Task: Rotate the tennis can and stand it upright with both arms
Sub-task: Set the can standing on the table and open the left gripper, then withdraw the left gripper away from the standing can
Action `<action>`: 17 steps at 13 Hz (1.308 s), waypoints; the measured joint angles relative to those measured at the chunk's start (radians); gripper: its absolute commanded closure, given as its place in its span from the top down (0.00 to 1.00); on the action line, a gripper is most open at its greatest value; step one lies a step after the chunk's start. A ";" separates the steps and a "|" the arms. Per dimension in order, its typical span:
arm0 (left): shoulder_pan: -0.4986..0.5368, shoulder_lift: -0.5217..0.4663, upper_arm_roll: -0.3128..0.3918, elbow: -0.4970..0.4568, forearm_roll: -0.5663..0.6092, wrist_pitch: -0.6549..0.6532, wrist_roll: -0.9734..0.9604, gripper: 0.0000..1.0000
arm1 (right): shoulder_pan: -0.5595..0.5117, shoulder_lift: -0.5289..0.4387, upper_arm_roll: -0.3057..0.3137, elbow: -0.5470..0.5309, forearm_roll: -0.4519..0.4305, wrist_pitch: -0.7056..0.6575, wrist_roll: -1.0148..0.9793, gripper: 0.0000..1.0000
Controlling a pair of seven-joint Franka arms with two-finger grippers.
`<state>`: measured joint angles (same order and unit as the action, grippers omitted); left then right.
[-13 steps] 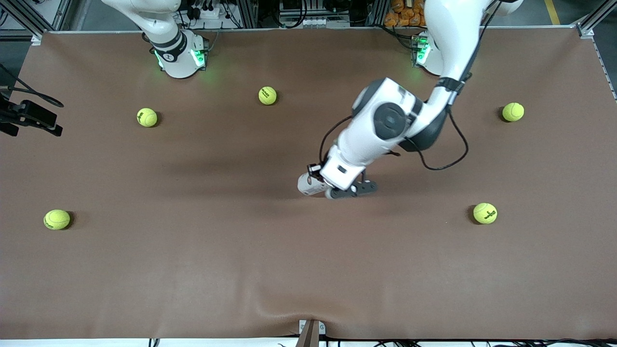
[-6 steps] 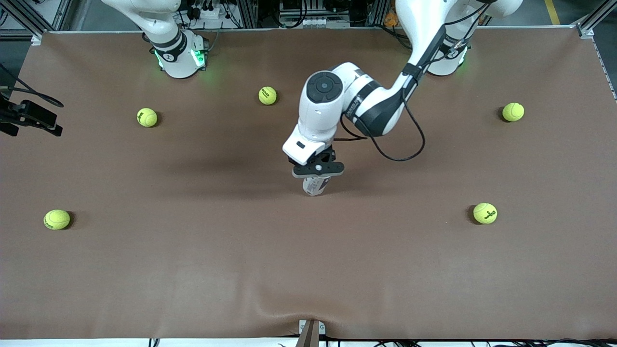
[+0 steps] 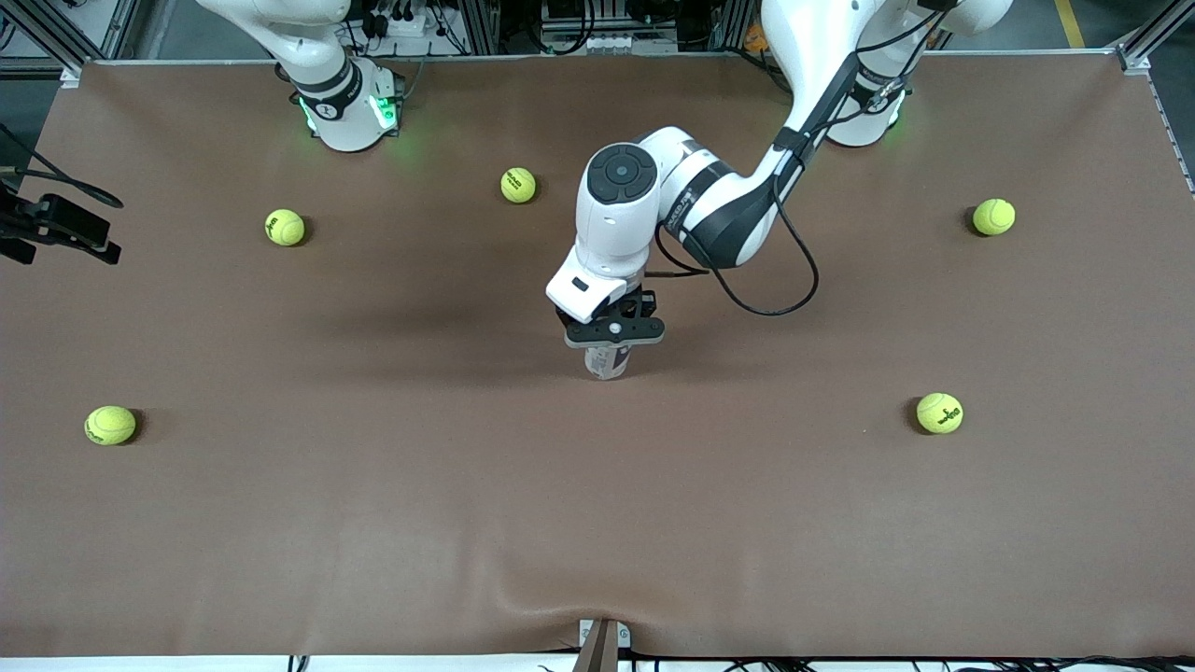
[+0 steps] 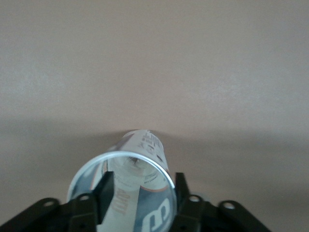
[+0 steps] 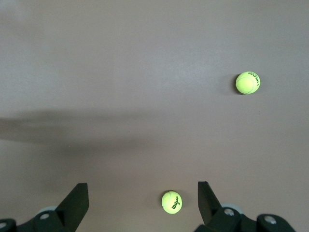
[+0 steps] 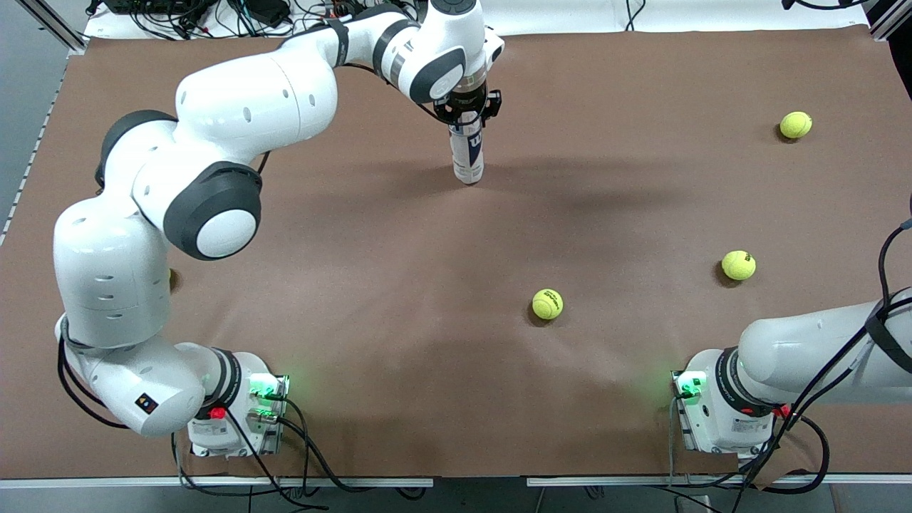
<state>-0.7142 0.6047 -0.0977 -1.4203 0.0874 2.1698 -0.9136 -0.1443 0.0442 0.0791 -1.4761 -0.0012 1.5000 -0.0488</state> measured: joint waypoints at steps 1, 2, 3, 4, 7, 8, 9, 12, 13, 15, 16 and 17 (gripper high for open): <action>0.000 0.000 0.000 0.011 0.000 0.000 0.000 1.00 | 0.000 0.000 0.000 0.000 0.000 0.000 0.000 1.00; 0.000 -0.001 0.000 0.024 0.000 0.000 0.000 1.00 | 0.000 0.000 0.000 0.000 0.000 0.000 0.000 1.00; 0.000 -0.003 0.000 0.036 0.000 -0.002 0.000 1.00 | 0.000 0.000 0.000 0.000 0.000 0.000 0.000 1.00; 0.000 -0.010 0.001 0.043 0.001 -0.007 0.000 1.00 | 0.000 0.000 0.000 0.000 0.000 0.001 0.000 1.00; 0.021 -0.065 0.012 0.059 0.017 -0.042 0.000 1.00 | 0.000 0.000 0.000 0.000 0.000 0.001 0.000 1.00; 0.042 -0.099 0.016 0.062 0.023 -0.076 0.000 1.00 | 0.000 0.000 0.000 0.000 0.000 0.001 0.000 1.00; 0.071 -0.137 0.018 0.064 0.026 -0.124 0.000 1.00 | 0.000 0.000 0.000 0.000 0.000 0.001 0.000 1.00; 0.189 -0.257 0.020 0.066 0.029 -0.275 0.015 1.00 | 0.000 0.000 0.000 0.000 0.000 0.001 0.000 1.00; 0.230 -0.292 0.020 0.065 0.029 -0.322 0.041 1.00 | 0.000 0.000 0.000 0.000 0.000 0.001 0.000 1.00; 0.307 -0.351 0.020 0.064 0.030 -0.424 0.142 1.00 | -0.001 0.000 0.000 0.000 0.000 0.001 0.000 1.00; 0.346 -0.374 0.021 0.064 0.030 -0.475 0.209 1.00 | -0.001 0.000 0.000 0.000 0.000 0.001 0.000 1.00; 0.387 -0.394 0.020 0.062 0.030 -0.516 0.283 1.00 | -0.001 0.000 0.000 0.000 0.000 0.001 0.000 1.00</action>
<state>-0.3274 0.2107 -0.0774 -1.3579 0.1169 1.6536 -0.6307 -0.1449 0.0442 0.0790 -1.4758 -0.0012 1.5010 -0.0488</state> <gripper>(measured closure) 0.000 0.000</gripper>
